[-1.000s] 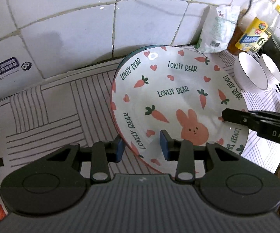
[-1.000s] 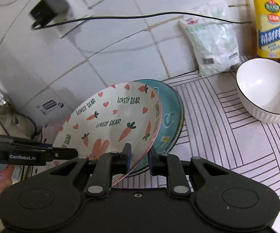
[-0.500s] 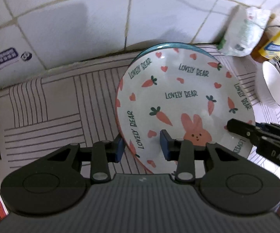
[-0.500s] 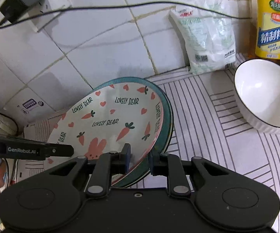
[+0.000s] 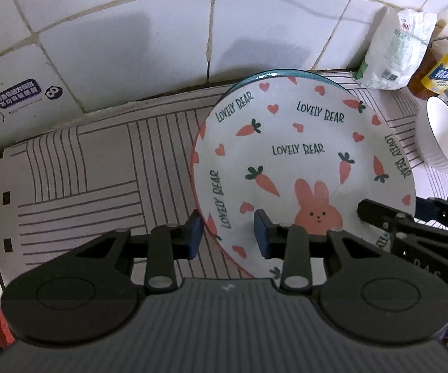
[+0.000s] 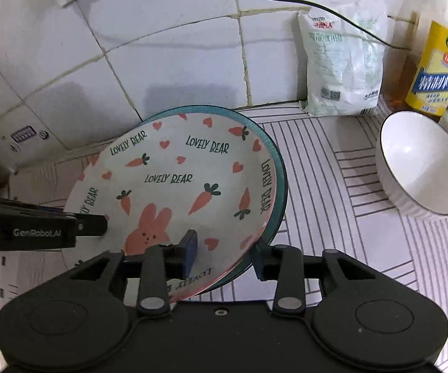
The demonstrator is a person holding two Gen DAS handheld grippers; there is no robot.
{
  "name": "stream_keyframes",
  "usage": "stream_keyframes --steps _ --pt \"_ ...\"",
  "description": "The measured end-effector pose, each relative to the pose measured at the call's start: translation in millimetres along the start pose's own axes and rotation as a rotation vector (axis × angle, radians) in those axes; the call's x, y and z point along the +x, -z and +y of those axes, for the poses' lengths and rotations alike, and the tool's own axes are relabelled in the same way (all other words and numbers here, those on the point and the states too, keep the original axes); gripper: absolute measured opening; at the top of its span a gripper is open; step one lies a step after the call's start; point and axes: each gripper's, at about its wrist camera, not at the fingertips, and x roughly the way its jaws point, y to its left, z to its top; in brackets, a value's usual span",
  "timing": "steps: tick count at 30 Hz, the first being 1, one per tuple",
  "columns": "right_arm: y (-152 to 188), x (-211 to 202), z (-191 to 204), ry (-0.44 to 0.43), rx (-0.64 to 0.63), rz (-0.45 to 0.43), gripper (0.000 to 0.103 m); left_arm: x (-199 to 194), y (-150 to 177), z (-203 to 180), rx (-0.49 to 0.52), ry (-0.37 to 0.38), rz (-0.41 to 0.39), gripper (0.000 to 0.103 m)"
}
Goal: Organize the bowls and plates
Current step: 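Lower the bunny plate onto the blue plate and open both grippers, then move both grippers to the rim of the large white bowl and grasp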
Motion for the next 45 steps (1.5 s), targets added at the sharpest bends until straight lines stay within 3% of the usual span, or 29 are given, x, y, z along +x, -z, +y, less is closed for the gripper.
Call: stream_keyframes --steps 4,10,16,19,25,36,40,45 --pt "2 -3 2 0.019 -0.018 -0.004 0.042 -4 7 -4 -0.011 -0.041 -0.005 0.024" --pt "6 -8 3 0.018 -0.069 -0.007 0.042 -12 14 -13 -0.049 -0.099 -0.012 0.021" --pt "15 -13 -4 0.025 -0.095 0.029 0.042 -28 29 -25 -0.088 -0.119 -0.042 0.021" --pt "26 -26 -12 -0.027 -0.108 0.013 0.042 -34 38 -34 -0.109 -0.120 -0.040 0.021" --pt "35 -61 -38 -0.026 -0.140 -0.012 0.042 -64 55 -66 -0.097 -0.117 -0.065 0.022" --pt "41 -130 -120 -0.078 -0.234 -0.129 0.042 -116 61 -147 -0.028 -0.157 -0.111 0.033" --pt "38 -146 -149 -0.058 -0.256 -0.182 0.042 -125 58 -176 -0.008 -0.150 -0.117 0.042" --pt "36 -157 -184 -0.075 -0.258 -0.239 0.044 -122 53 -211 -0.012 -0.144 -0.108 0.046"
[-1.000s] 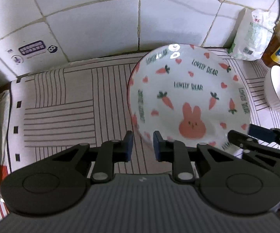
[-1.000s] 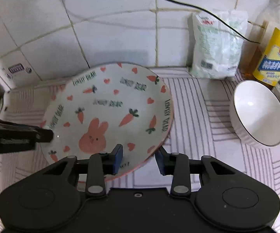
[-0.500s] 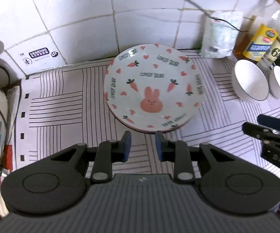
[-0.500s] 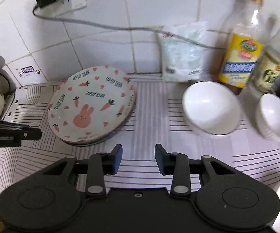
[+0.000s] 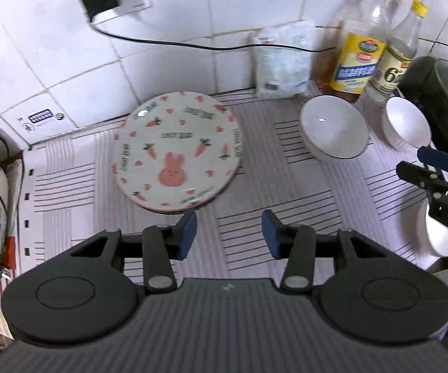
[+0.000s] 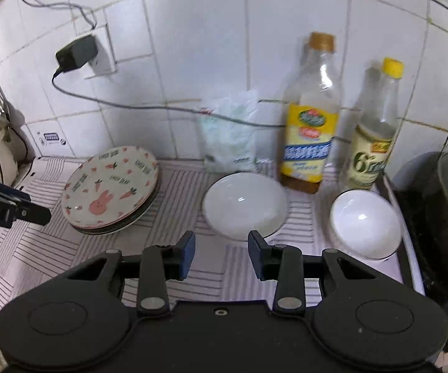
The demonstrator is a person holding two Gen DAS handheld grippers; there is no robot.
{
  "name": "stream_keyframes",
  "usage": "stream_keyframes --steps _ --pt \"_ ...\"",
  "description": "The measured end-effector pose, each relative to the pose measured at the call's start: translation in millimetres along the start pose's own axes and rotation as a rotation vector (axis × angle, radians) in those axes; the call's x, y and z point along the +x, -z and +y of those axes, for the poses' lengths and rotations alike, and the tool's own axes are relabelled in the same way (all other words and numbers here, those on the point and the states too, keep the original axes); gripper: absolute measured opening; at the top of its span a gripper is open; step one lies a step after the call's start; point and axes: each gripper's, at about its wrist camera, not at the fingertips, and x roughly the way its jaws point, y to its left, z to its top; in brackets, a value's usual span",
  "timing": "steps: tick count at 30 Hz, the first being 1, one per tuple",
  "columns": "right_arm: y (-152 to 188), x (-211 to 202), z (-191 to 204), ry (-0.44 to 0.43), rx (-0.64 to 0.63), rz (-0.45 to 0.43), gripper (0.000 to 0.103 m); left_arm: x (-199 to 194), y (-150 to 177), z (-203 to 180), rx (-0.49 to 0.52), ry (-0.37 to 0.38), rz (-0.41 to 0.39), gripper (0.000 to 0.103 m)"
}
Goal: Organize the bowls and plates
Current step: 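Move both grippers to the rim of the large white bowl and grasp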
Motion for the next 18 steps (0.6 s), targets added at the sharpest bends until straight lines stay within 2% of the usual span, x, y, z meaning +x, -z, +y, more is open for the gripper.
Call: stream_keyframes --steps 3,6,10,15,18 --pt "1 -3 -18 -0.011 -0.017 0.004 0.053 3 -4 -22 -0.022 0.011 -0.003 0.047" --pt "2 -3 -39 -0.038 0.027 -0.007 0.054 12 -9 -46 -0.032 0.030 -0.002 0.049" --pt "6 4 -51 -0.010 0.025 -0.017 0.060 32 -14 -68 -0.056 0.063 0.013 0.053" --pt "9 23 -59 0.012 0.033 -0.059 0.063 60 -18 -79 -0.083 0.072 0.030 0.057" --pt "9 37 -64 0.016 0.043 -0.065 0.063 78 -23 -78 -0.114 0.065 0.024 0.063"
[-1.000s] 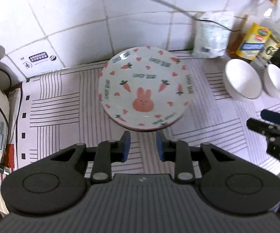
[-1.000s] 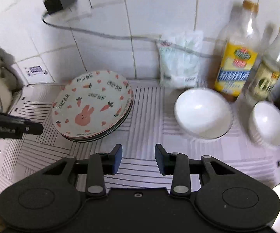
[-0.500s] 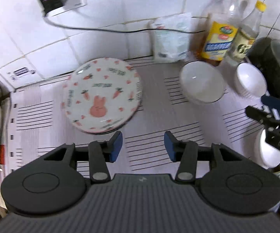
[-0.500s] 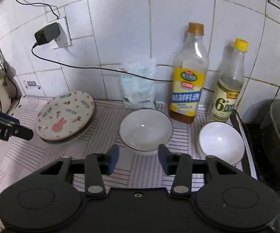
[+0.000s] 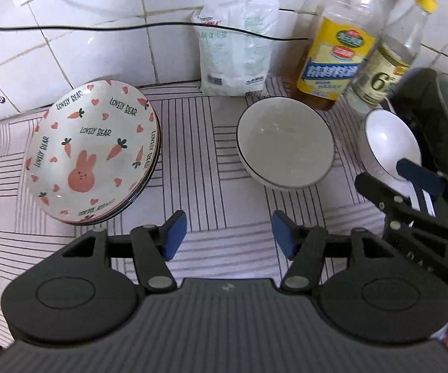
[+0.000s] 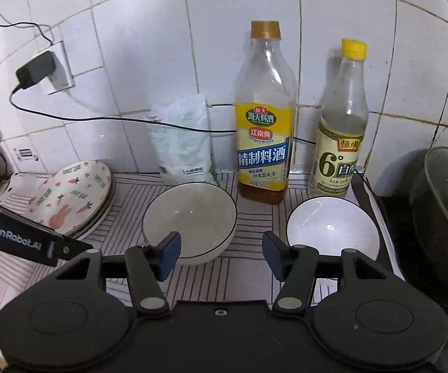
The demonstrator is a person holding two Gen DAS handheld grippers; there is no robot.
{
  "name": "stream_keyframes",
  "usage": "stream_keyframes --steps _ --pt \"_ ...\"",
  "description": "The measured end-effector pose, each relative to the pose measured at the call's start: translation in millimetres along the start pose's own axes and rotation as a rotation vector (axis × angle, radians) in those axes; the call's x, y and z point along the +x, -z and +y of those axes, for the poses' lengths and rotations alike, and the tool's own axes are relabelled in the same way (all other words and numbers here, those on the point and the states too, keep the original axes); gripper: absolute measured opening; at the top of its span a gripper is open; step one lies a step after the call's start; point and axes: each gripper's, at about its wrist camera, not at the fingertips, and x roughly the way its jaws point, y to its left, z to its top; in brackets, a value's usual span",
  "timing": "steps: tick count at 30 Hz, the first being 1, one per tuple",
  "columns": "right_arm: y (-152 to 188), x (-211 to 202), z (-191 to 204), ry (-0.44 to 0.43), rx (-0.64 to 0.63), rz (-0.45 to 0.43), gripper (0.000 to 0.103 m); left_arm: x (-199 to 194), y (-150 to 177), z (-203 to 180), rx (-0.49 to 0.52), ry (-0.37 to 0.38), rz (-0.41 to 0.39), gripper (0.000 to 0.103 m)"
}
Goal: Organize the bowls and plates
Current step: 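Move both grippers to the rim of the large white bowl and grasp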
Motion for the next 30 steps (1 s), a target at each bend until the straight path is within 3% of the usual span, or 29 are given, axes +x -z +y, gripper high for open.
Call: stream_keyframes --steps 5,19,21,24,26,27,30 --pt "-2 23 1 0.055 0.017 0.006 0.063 30 -10 6 -0.032 -0.013 -0.006 0.067" --pt "2 74 -17 0.006 0.178 0.027 0.061 71 -27 2 -0.040 0.033 -0.005 0.066" --pt "4 82 -21 0.005 0.204 0.034 0.058 74 -29 1 -0.043 0.038 -0.001 0.060" --pt "7 90 -24 -0.025 0.244 0.038 0.048 77 -30 0 -0.053 0.072 0.008 0.037" --pt "8 94 -25 -0.046 0.264 0.045 0.035 78 -31 -2 -0.059 0.098 0.014 0.022" --pt "9 97 -25 -0.045 0.269 0.055 0.022 78 -31 -4 -0.060 0.110 0.015 0.017" --pt "10 99 -26 -0.055 0.300 0.056 0.019 76 -30 -9 -0.055 0.104 0.013 0.014"
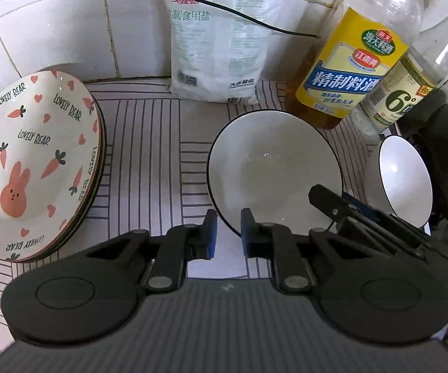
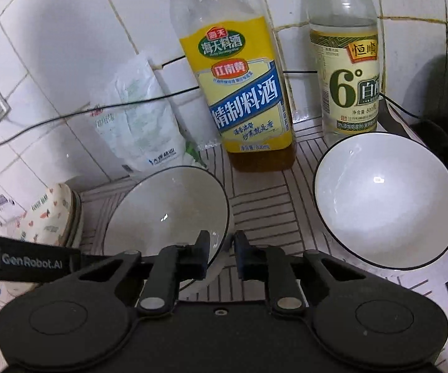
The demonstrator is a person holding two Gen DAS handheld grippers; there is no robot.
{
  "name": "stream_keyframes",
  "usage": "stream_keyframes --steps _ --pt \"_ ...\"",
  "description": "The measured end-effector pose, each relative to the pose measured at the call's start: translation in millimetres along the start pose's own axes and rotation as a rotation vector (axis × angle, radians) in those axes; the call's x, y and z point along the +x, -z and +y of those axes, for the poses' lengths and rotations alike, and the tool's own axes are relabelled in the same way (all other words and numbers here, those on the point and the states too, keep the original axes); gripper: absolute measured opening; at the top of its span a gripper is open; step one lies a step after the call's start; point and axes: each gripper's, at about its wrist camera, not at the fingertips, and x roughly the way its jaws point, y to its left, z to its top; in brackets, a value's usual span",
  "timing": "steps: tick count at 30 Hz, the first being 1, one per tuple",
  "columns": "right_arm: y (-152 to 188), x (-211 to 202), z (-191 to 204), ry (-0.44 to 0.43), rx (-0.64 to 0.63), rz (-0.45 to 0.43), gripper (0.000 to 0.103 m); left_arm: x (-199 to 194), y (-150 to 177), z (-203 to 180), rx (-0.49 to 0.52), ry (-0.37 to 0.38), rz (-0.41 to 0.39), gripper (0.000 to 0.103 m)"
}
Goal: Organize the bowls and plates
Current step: 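Move both grippers to the rim of the large white bowl and grasp, then lift the white bowl with both grippers and carry it toward the plate stack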
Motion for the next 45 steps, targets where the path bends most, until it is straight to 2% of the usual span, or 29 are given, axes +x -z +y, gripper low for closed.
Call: stream_keyframes --steps 5,10,18,22,27,35,42,45 --pt "-2 0 -3 0.000 0.033 0.028 0.018 -8 6 1 -0.010 0.004 0.019 0.014" --pt "6 -12 4 -0.012 0.004 0.059 0.018 -26 16 5 -0.008 -0.008 0.048 0.014" --pt "27 -38 21 -0.055 -0.023 0.087 0.018 -56 37 17 0.012 -0.054 0.083 0.014" --pt "36 -53 33 -0.086 -0.048 0.090 0.019 -69 48 22 0.032 -0.106 0.095 0.014" --pt "47 -65 44 -0.138 -0.043 0.091 0.019 -87 58 41 0.013 -0.088 0.101 0.014" --pt "63 -81 79 -0.193 -0.102 0.114 0.020 -114 80 72 -0.021 -0.123 0.111 0.014" --pt "82 -84 111 -0.266 -0.136 0.153 0.020 -134 100 110 -0.052 -0.185 0.127 0.014" --pt "91 -82 128 -0.301 -0.160 0.160 0.021 -141 108 132 -0.080 -0.170 0.109 0.014"
